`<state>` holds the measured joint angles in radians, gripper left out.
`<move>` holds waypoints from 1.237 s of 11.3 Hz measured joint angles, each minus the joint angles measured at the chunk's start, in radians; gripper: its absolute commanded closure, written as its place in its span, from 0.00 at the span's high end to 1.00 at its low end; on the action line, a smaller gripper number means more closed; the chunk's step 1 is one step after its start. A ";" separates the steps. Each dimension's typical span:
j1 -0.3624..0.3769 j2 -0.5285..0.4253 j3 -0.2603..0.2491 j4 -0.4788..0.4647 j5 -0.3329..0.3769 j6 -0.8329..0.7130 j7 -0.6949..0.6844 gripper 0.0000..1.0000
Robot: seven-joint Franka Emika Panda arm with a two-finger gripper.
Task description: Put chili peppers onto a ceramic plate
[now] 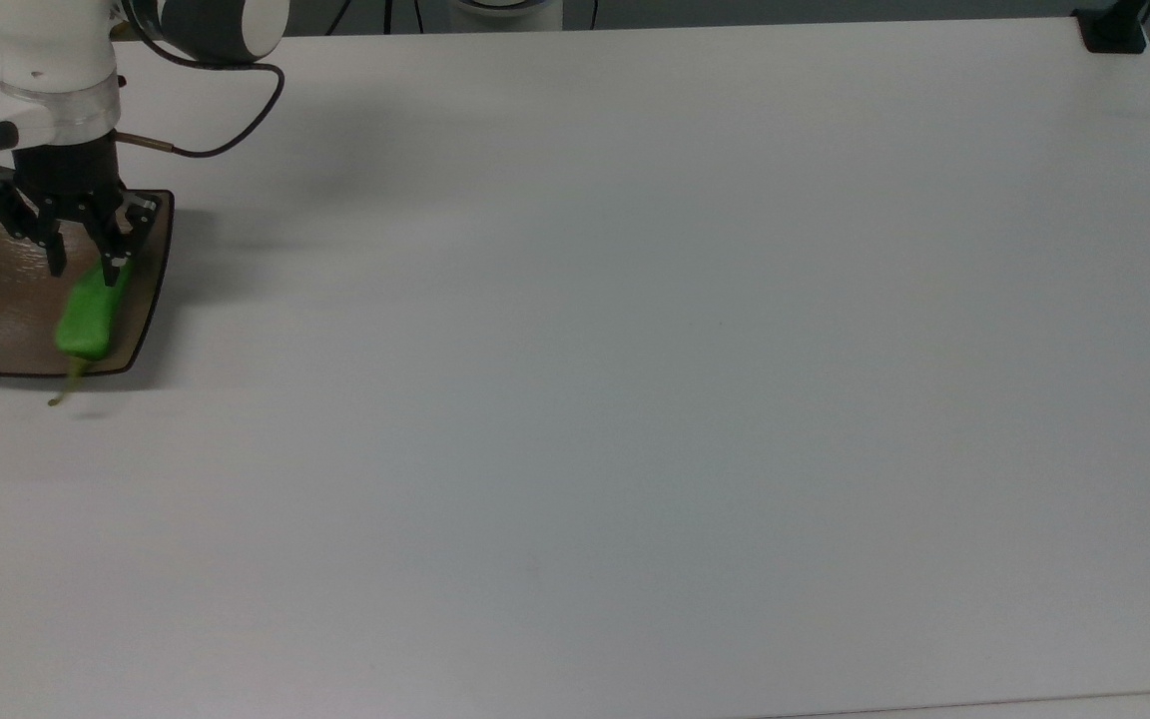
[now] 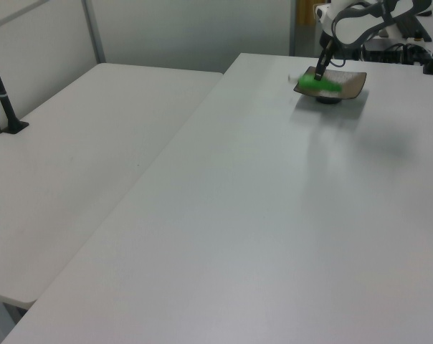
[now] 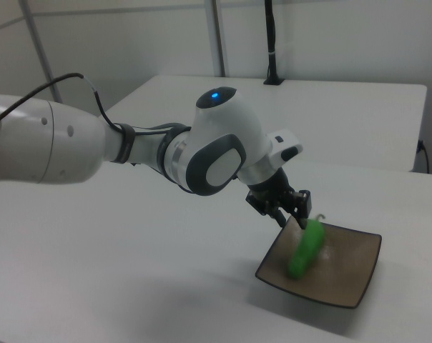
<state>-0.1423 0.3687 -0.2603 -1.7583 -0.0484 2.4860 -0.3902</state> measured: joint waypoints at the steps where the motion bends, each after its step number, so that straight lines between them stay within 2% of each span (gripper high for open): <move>1: -0.003 0.003 0.000 0.000 0.000 0.000 0.001 1.00; 5: -0.002 -0.008 0.006 0.016 0.001 -0.023 0.023 1.00; 8: 0.000 -0.082 0.024 0.031 0.015 -0.258 0.043 1.00; 11: 0.002 -0.196 0.109 0.033 0.127 -0.528 0.095 1.00; 14: 0.002 -0.283 0.238 0.032 0.151 -0.636 0.239 1.00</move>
<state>-0.1406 0.0859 -0.0219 -1.7266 0.1029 1.8503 -0.1513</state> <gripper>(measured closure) 0.000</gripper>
